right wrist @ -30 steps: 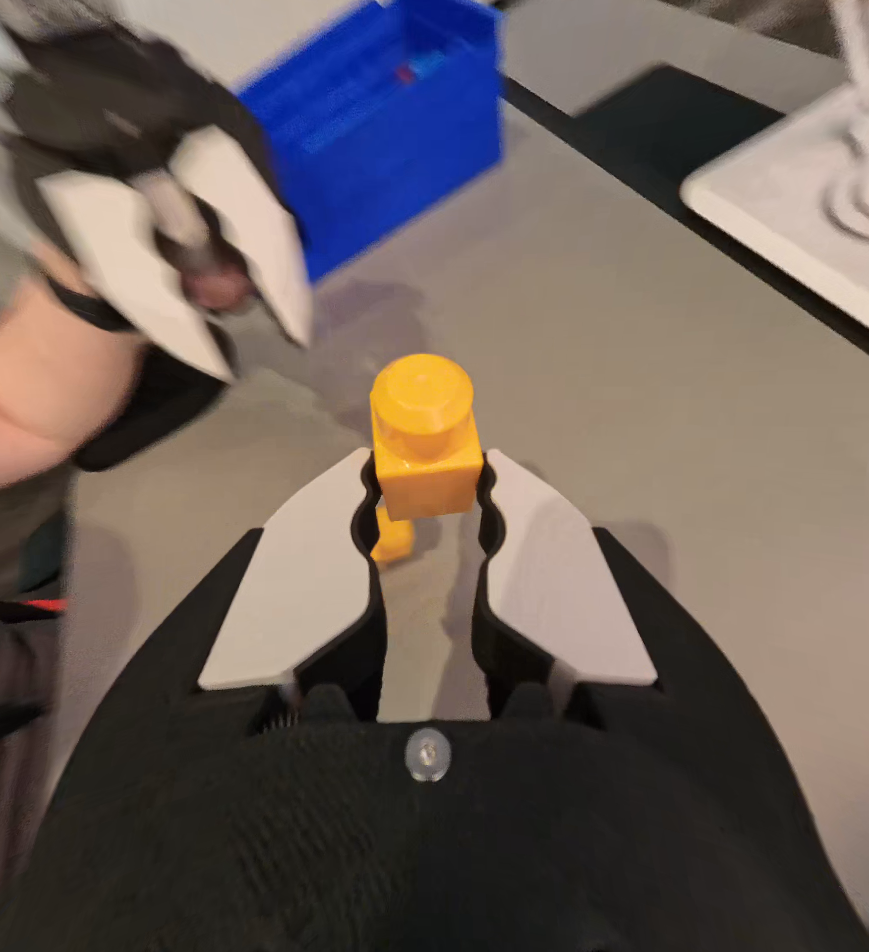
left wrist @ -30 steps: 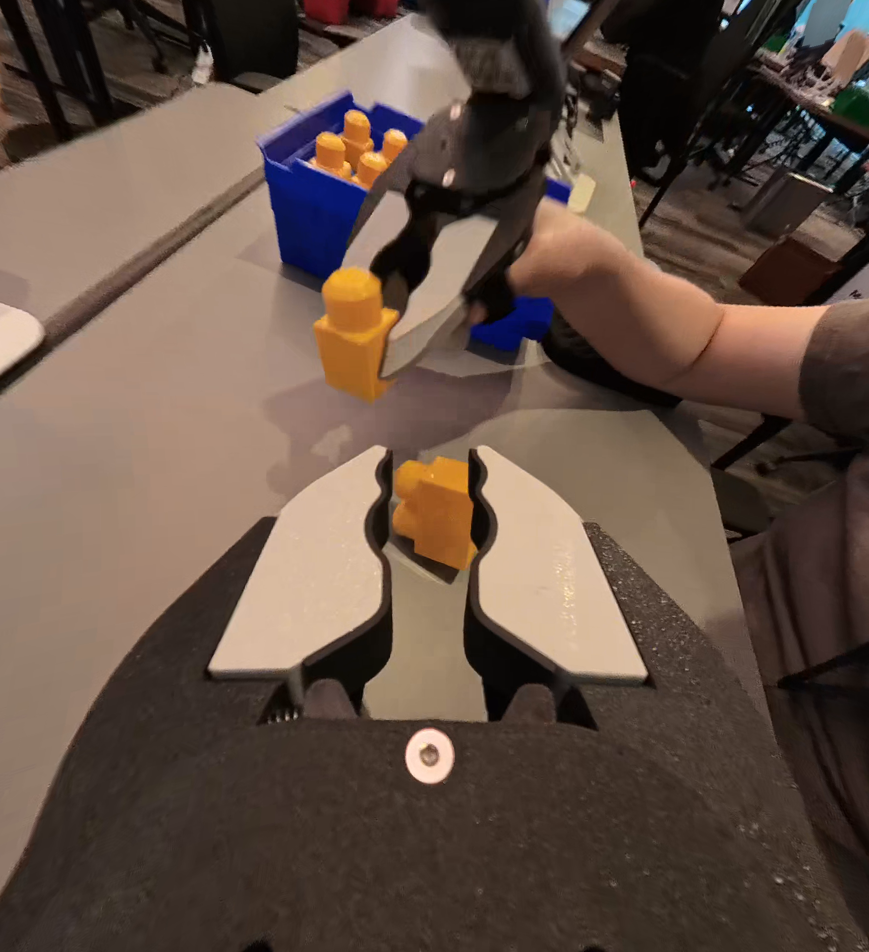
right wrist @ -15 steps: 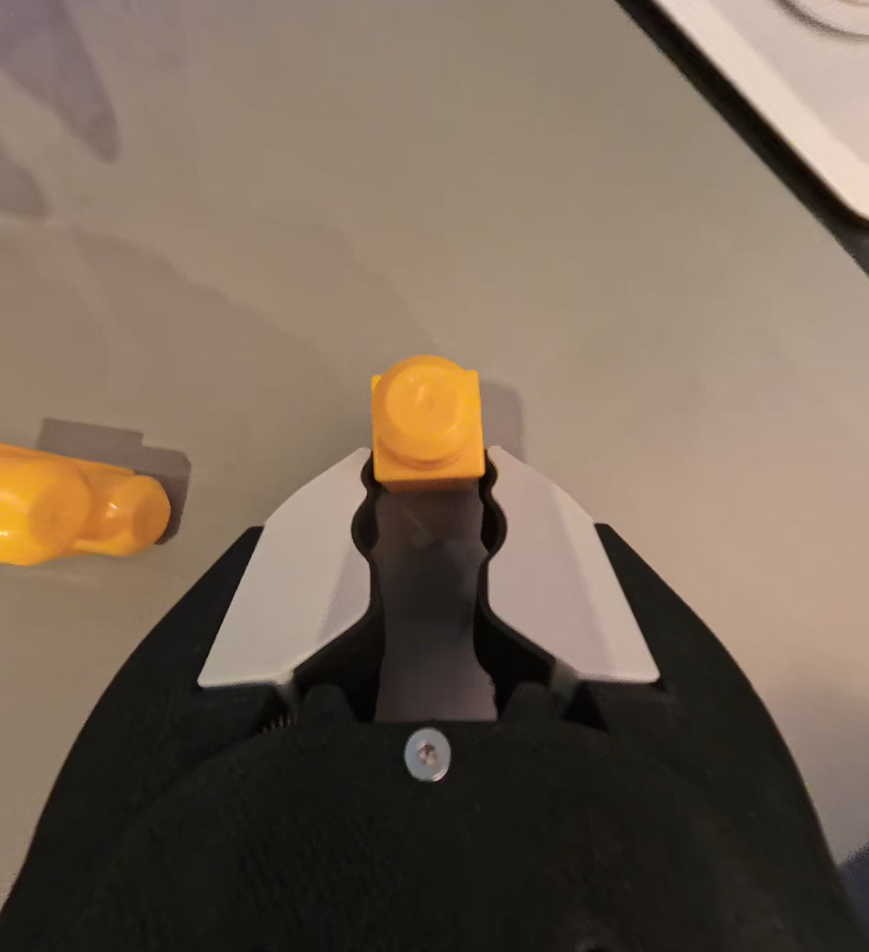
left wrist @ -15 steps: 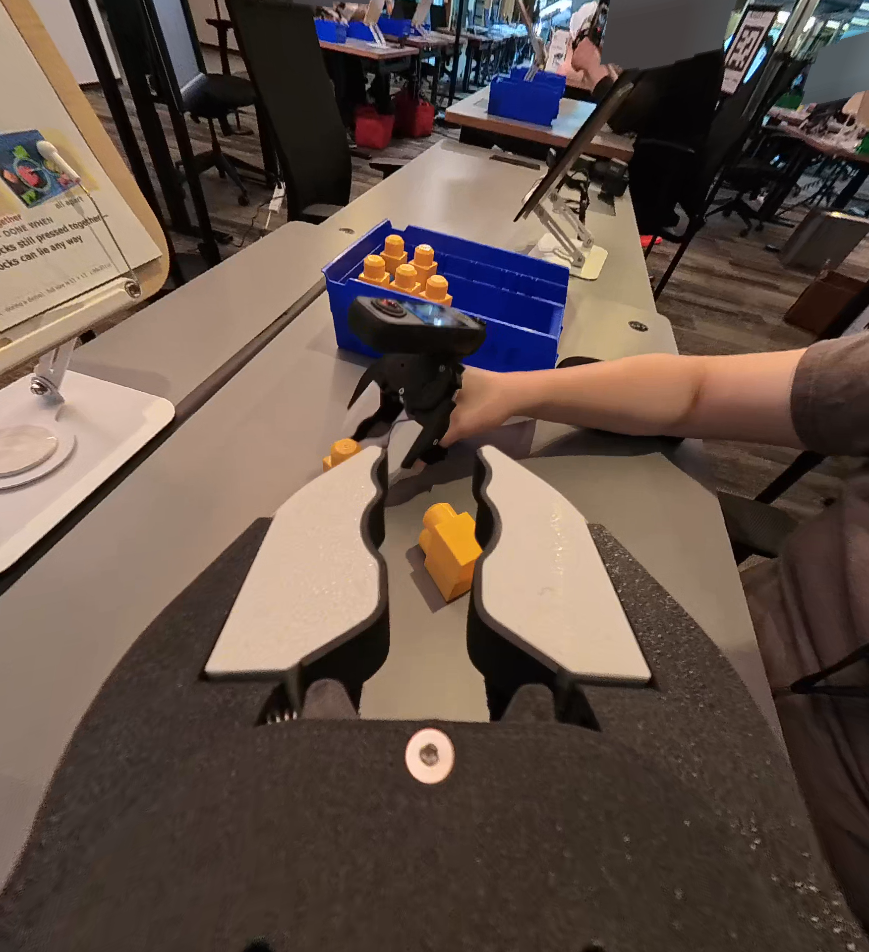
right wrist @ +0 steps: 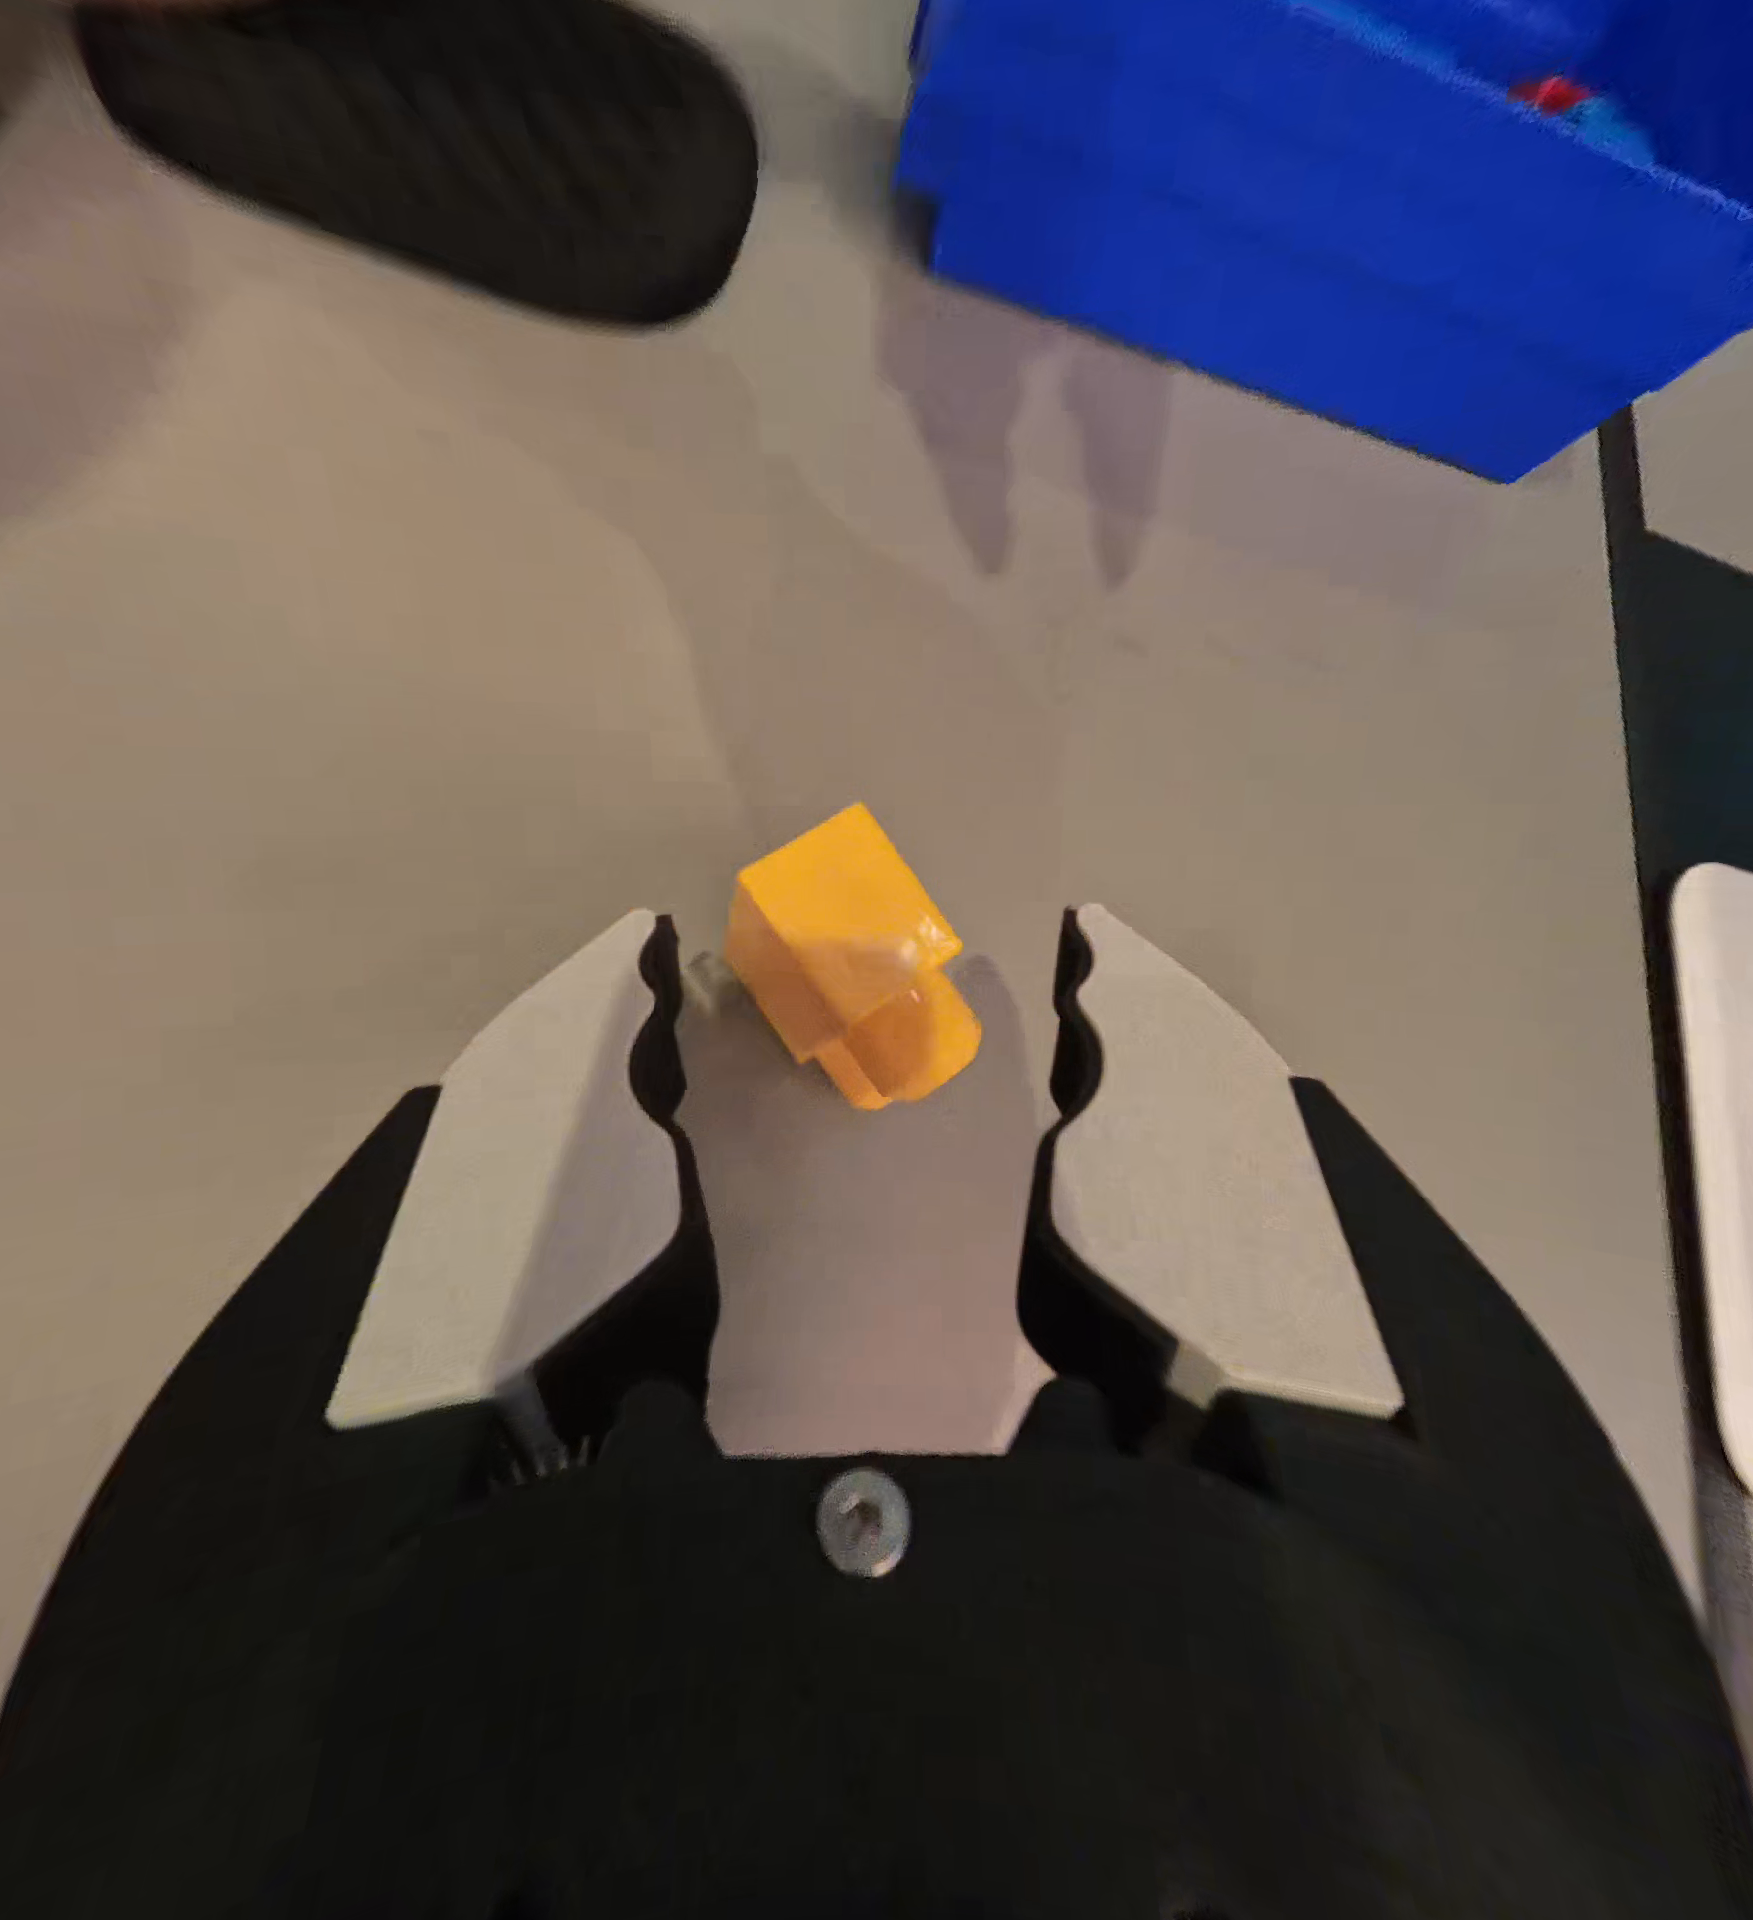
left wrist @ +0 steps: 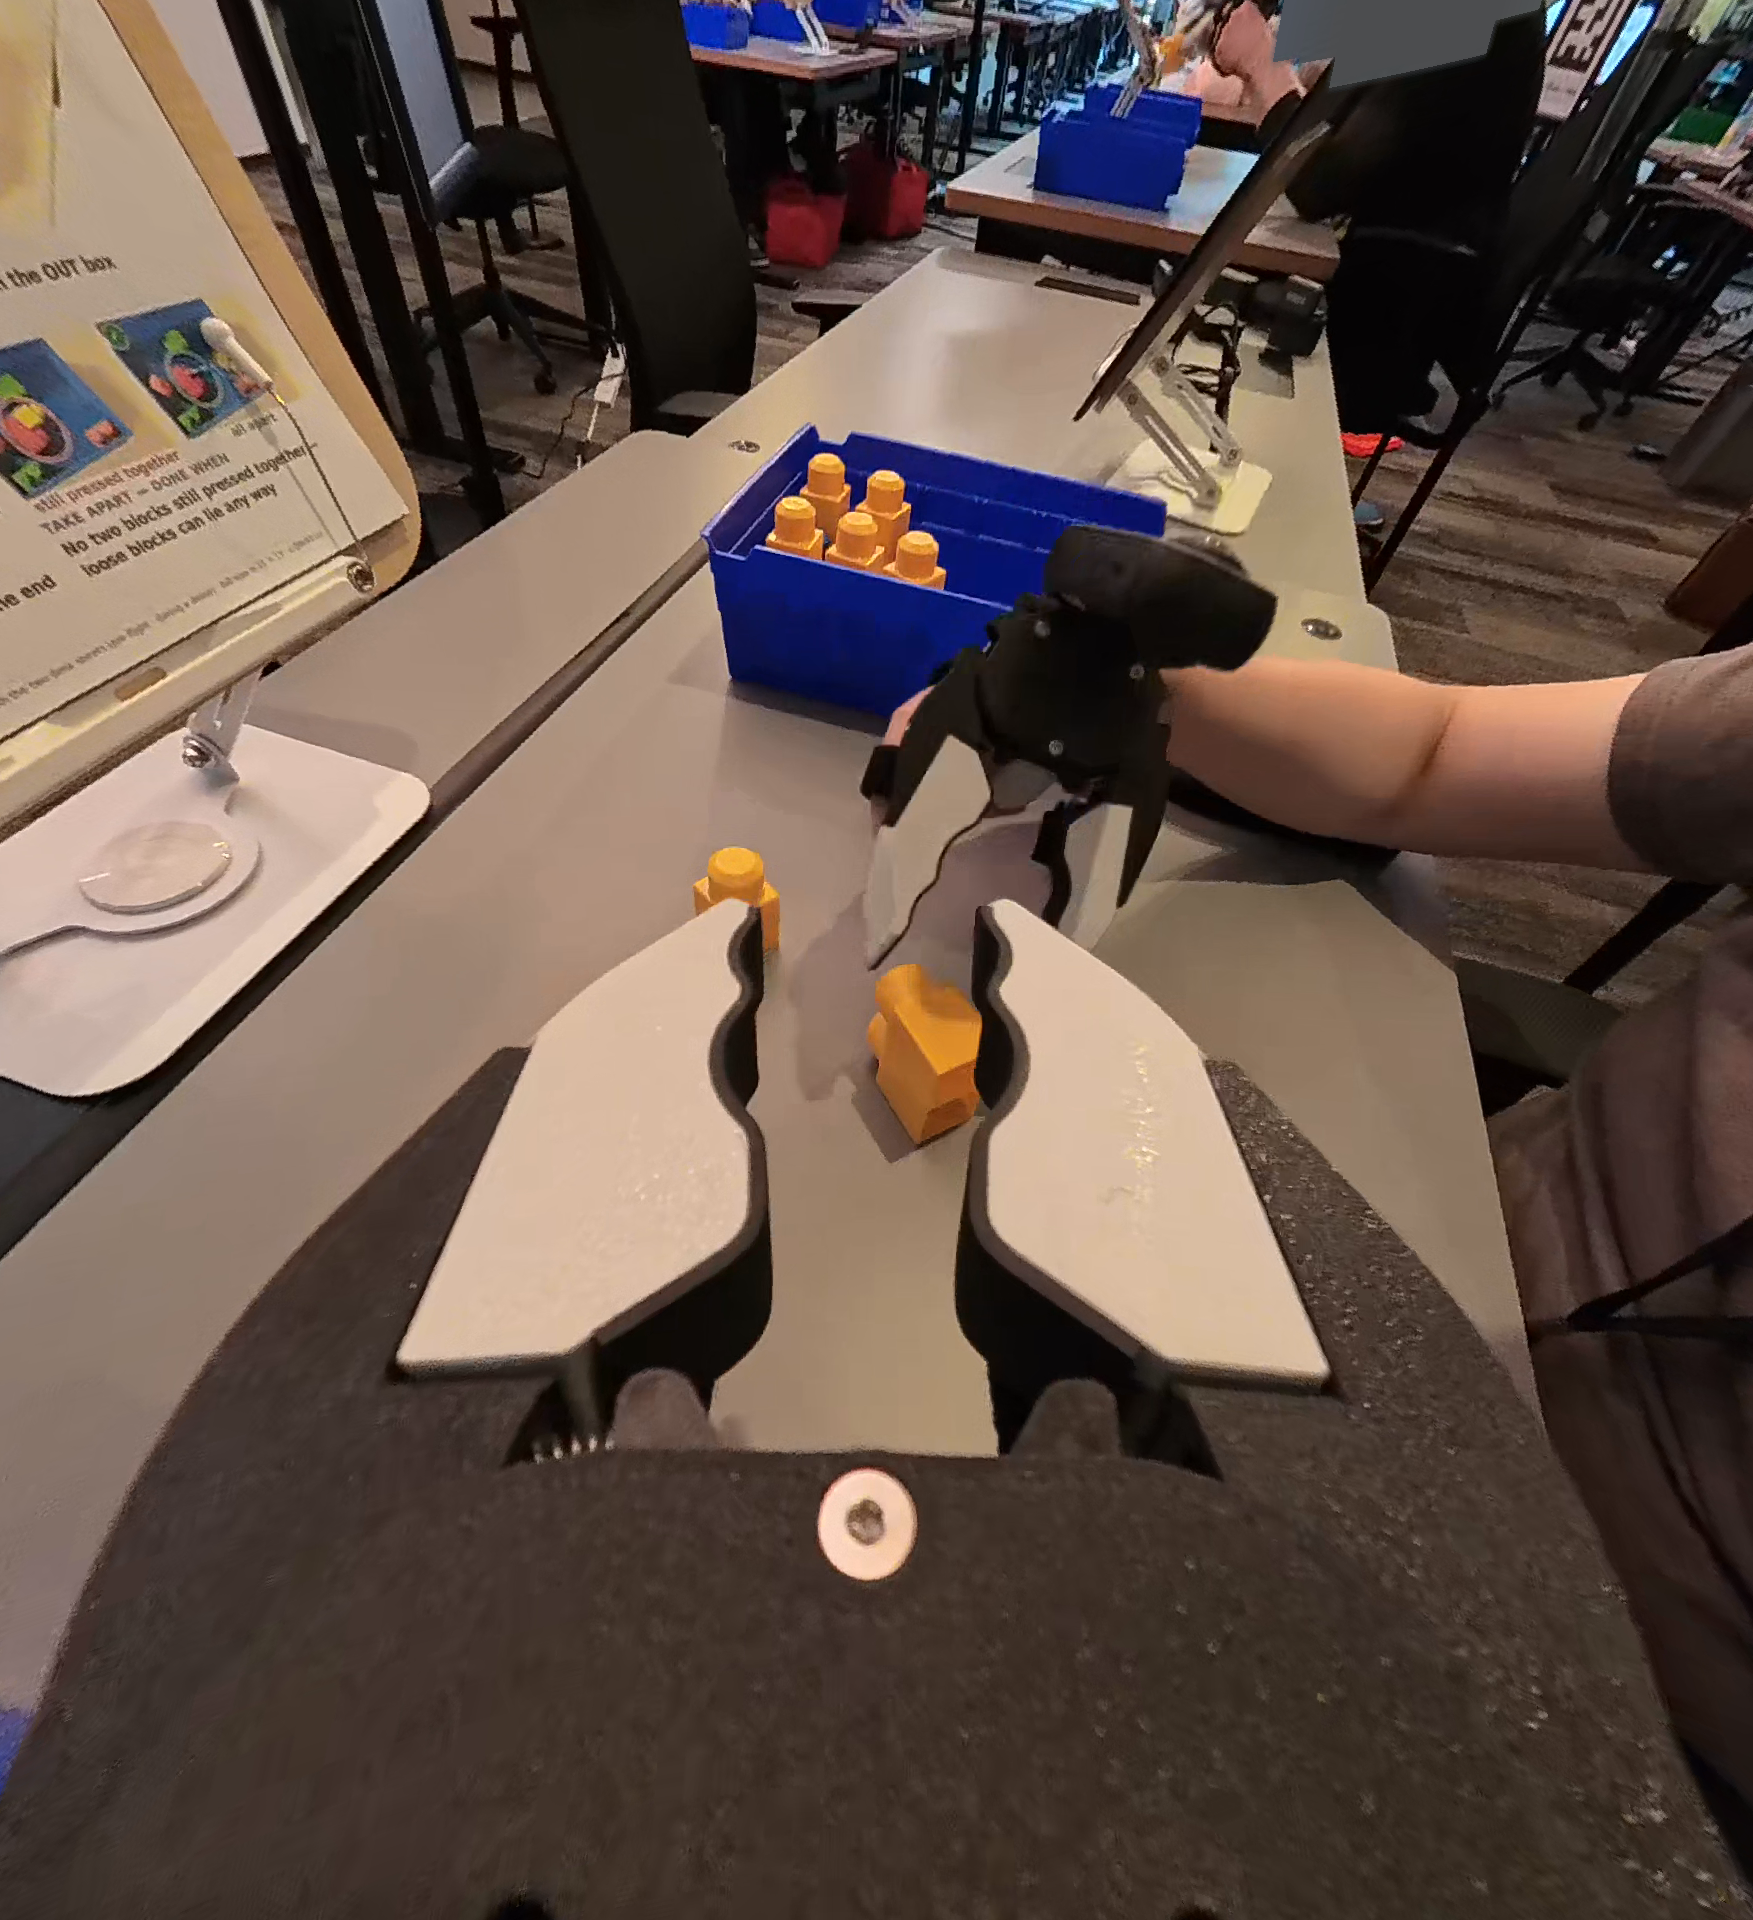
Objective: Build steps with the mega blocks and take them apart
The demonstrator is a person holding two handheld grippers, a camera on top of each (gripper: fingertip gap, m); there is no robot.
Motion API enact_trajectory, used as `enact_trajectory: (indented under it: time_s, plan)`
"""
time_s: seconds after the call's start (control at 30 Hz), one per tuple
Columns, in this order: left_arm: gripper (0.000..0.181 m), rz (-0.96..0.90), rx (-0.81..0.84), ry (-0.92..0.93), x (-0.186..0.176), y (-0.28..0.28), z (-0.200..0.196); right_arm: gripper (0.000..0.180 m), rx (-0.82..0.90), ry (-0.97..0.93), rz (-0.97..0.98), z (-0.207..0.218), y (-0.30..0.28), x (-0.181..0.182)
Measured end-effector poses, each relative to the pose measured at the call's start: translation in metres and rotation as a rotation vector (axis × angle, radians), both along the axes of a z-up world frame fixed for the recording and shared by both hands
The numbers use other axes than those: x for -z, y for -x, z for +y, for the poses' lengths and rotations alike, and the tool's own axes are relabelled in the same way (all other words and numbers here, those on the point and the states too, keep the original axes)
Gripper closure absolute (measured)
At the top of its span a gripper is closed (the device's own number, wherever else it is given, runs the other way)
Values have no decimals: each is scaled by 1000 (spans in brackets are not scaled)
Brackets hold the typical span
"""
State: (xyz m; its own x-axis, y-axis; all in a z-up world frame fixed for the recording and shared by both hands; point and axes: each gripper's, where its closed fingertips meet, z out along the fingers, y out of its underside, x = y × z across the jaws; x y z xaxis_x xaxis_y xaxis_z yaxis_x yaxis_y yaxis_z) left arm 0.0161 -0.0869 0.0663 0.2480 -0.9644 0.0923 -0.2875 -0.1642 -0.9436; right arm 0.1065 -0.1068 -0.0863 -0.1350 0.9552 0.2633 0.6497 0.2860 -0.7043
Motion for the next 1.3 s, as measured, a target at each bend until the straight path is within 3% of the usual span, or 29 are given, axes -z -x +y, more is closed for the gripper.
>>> enact_trajectory:
  time_s: [0.13, 0.43, 0.67, 0.8, 1.03, 1.17, 1.3]
  plan:
    - [132, 98, 25, 50, 21, -17, -9, 109, 29, -2, -25, 7, -5, 7]
    - [113, 431, 28, 115, 93, -80, -29, 107, 107, -62, 37, 4, -52, -60]
    - [95, 666, -104, 130, 150, -97, -24, 106, 237, -91, 111, 21, -102, -96]
    - [108, 713, -165, 145, 172, -97, -13, 106, 284, -107, 146, 27, -123, -108]
    - [116, 791, -198, 191, 200, -98, -11, 106, 324, -91, 151, 34, -140, -109]
    - [141, 797, -237, 167, 202, -100, -6, 106, 329, -88, 102, 37, -137, -99]
    - [143, 831, -236, 153, 199, -91, -1, 106, 330, -71, 70, 40, -134, -89]
